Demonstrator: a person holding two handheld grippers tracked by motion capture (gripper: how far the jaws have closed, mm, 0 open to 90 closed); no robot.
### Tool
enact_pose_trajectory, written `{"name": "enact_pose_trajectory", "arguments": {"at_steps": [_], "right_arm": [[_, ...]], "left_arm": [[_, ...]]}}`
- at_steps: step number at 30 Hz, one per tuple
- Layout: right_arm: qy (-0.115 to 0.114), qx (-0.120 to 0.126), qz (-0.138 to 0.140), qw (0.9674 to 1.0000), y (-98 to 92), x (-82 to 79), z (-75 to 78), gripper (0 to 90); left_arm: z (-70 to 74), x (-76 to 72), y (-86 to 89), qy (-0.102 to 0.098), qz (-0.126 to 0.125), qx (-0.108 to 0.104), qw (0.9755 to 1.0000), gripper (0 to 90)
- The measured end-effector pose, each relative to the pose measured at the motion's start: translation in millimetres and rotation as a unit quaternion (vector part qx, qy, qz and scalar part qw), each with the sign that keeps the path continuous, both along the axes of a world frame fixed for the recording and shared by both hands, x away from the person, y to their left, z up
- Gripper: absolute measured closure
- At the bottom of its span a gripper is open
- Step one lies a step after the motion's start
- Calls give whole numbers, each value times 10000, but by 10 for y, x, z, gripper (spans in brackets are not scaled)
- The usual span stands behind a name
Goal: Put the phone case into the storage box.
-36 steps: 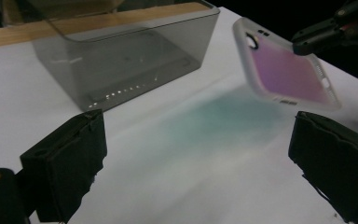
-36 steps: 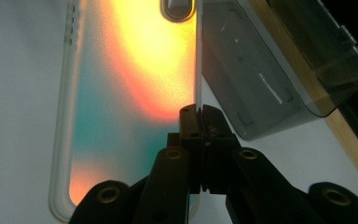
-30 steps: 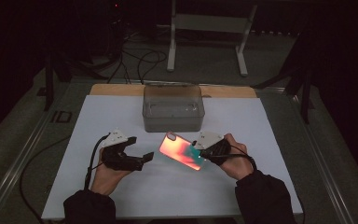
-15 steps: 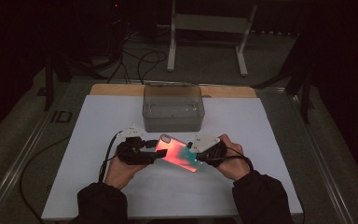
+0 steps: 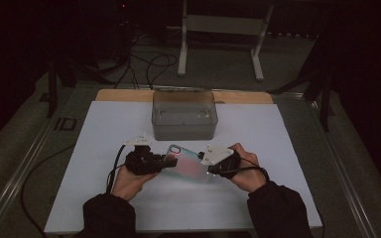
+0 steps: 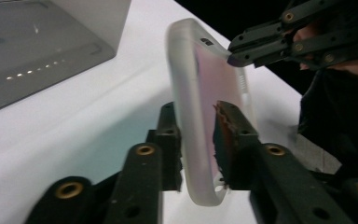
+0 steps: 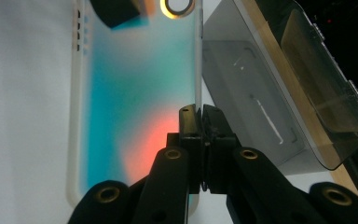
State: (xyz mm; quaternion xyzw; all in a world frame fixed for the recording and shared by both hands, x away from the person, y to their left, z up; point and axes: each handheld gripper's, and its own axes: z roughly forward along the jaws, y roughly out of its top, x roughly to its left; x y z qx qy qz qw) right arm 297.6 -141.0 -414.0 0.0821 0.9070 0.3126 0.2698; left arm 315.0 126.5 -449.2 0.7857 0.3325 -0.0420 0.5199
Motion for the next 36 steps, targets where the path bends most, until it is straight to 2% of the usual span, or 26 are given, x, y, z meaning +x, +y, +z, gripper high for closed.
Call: {"name": "enact_pose_trajectory", "arguments": {"at_steps": [2,10,11,12,17,23,29,32,36], "right_arm": [[-37,-80,27,10000,14,1,-14,876],[40,-18,71,10000,30,20,-26,855],[98,10,55,9999,26,22,-23,844],[172,30,113,9998,17,35,-18,817],[399,236,118,9989,-36,70,9,680],[771,527,85,9956,-91,132,25,526],[1128,795,3,9904,-129,195,16,365],[1288,891,-2,9877,-147,226,14,316],[1413,1006,-8,9848,-167,259,7,292]], "left_arm": [[7,-10,6,-63,-24,6,10000,810],[40,-45,27,-335,62,34,9994,816],[46,-51,29,-390,111,104,9991,817],[49,-53,37,-420,144,149,9989,817],[76,-58,91,-522,214,101,9984,817],[83,-74,114,-647,139,154,9977,818],[79,-94,121,-760,57,165,9970,818],[82,-99,127,-801,29,149,9967,818],[89,-114,132,-848,-33,167,9963,817]]}}
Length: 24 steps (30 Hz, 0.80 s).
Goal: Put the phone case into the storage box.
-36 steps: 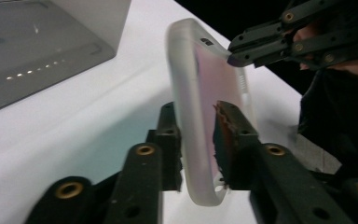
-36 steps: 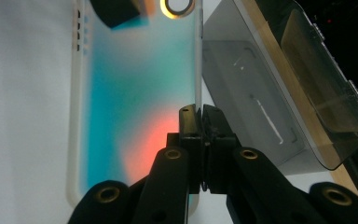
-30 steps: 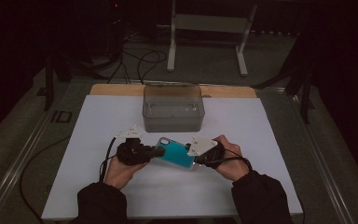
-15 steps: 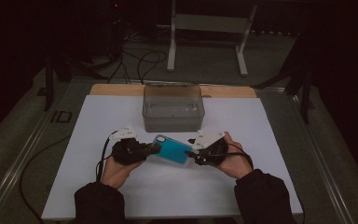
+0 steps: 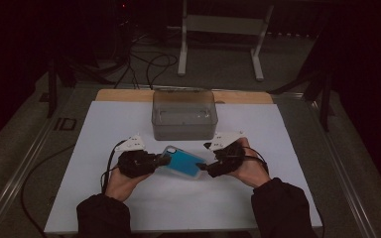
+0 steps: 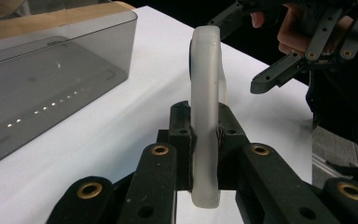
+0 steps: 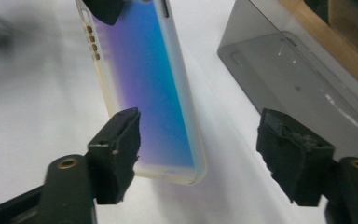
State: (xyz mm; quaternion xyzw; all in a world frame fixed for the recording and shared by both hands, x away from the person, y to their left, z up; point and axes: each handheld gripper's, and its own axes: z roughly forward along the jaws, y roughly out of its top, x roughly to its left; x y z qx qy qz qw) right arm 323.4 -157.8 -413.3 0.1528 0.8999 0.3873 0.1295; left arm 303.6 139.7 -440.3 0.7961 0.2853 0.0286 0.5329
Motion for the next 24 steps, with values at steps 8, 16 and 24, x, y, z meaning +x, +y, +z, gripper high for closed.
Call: {"name": "enact_pose_trajectory", "arguments": {"at_steps": [8,16,24], "right_arm": [[321,189,80,9993,-24,54,-17,245],[603,369,193,9973,-17,107,-37,239],[935,419,368,9941,17,161,-89,291]], "left_arm": [[16,-19,13,-95,-119,-13,9999,817],[34,-40,16,-188,-245,-18,9995,817],[45,-64,-7,-275,-383,-17,9989,818]]}}
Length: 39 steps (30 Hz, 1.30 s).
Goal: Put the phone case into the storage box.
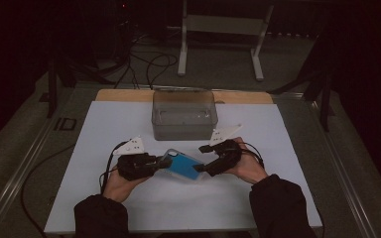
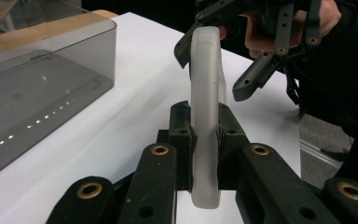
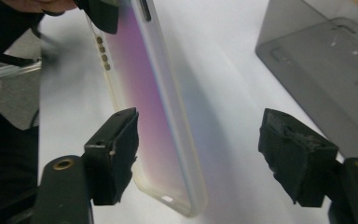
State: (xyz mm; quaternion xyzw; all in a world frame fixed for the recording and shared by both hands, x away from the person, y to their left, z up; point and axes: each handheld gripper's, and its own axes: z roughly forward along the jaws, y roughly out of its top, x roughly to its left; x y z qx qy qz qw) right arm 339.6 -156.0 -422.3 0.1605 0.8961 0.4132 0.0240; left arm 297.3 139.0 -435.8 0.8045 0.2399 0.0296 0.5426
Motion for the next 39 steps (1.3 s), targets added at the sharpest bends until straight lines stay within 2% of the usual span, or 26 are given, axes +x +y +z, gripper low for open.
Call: {"name": "enact_pose_trajectory", "arguments": {"at_steps": [7,14,19,25,33,39], "right_arm": [[227,58,83,9997,39,25,-13,350],[462,32,393,9982,93,20,-14,609],[660,53,614,9959,122,29,-14,713],[744,-2,742,9945,133,33,-15,760],[869,-153,917,9919,151,17,-48,775],[923,-88,966,9910,162,20,-53,779]], "left_arm": [[-5,0,-13,-29,-108,-31,9999,817],[-6,5,-24,-45,-174,-23,9998,817],[-23,5,-54,-31,-242,47,9997,817],[-26,9,-61,-56,-319,16,9995,817],[-39,9,-79,-22,-414,-46,9991,816],[-45,10,-90,-4,-458,-53,9989,817]]}}
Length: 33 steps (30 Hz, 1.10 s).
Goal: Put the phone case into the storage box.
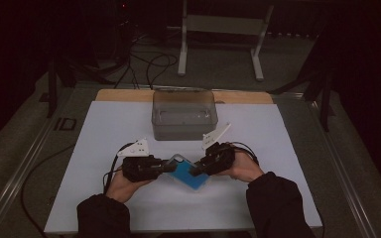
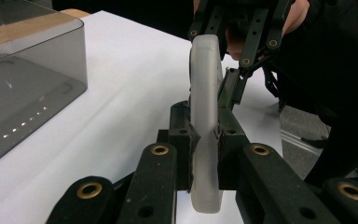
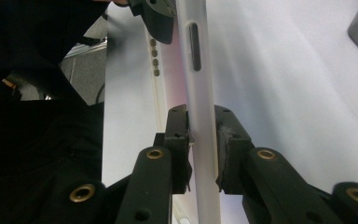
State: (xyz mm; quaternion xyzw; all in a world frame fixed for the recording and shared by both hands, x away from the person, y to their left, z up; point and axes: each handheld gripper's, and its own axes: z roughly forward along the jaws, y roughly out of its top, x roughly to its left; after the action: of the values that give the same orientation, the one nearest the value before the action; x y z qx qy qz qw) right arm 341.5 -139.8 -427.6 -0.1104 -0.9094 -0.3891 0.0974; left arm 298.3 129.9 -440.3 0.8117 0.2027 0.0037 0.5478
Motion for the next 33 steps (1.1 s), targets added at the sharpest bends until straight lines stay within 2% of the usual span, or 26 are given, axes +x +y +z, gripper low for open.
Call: {"name": "enact_pose_trajectory", "arguments": {"at_steps": [4,10,13,17,18,19,20,22,23,24,28,31,33], "right_arm": [[46,-57,88,9999,17,-8,-22,796],[1,-96,150,9998,30,-44,-14,815],[34,-108,136,9998,34,-50,-16,816],[2,-157,89,9998,43,-53,-25,817],[2,-157,89,9998,43,-53,-25,817],[-14,-161,65,9998,42,-54,-23,817],[-30,-162,33,9999,38,-51,-18,817],[-20,-167,-61,9998,31,-50,-9,817],[-20,-172,-92,9998,27,-46,-6,816],[11,-191,-172,9997,22,-43,-5,817],[37,-232,-318,9992,12,-33,-5,817],[136,-279,-516,9982,15,-27,-4,817],[130,-290,-591,9977,12,-24,-3,816]], "left_arm": [[-3,-1,1,1,-26,21,10000,816],[-2,5,19,42,-10,-129,9999,806],[1,-2,14,-8,88,-71,9999,774],[17,-15,31,-19,354,-131,9993,563],[17,-15,31,-19,354,-131,9993,503],[26,-29,38,-102,506,-117,9986,503],[33,-34,47,-140,591,-87,9981,407],[43,-43,63,-184,783,-74,9967,306],[48,-56,76,-278,964,-33,9950,265],[50,-61,80,-319,1020,-18,9943,210],[56,-90,118,-450,1296,33,9905,150],[58,-111,154,-537,1414,53,9885,119],[57,-120,179,-553,1481,71,9874,64]]}}
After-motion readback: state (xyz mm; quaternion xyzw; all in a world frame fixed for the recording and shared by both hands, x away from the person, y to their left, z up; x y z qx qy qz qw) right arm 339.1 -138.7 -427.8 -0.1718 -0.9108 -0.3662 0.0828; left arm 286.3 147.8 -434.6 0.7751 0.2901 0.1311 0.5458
